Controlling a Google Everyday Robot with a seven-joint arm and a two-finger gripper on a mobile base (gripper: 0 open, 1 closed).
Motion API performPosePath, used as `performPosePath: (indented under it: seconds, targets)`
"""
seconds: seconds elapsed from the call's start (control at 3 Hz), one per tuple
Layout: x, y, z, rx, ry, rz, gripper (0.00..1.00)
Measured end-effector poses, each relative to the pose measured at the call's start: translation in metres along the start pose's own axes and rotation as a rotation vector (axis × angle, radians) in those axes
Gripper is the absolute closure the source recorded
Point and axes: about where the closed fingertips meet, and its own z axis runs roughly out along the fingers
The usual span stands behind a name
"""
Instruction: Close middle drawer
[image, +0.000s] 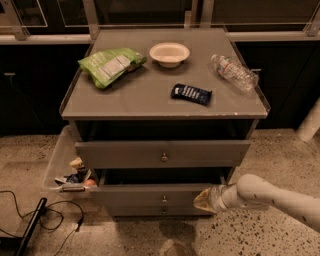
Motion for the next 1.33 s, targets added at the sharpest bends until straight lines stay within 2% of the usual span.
performPosePath:
  seconds: [0.67, 1.0, 1.33]
  targets:
    - [-0.0001, 0.0016, 0.0006, -0.003, -0.001, 0.0, 0.16]
    - [-0.0001, 0.0016, 0.0007, -0.003, -0.001, 0.0, 0.0]
    - [-0.0002, 0.0016, 0.0007, -0.003, -0.001, 0.0, 0.0]
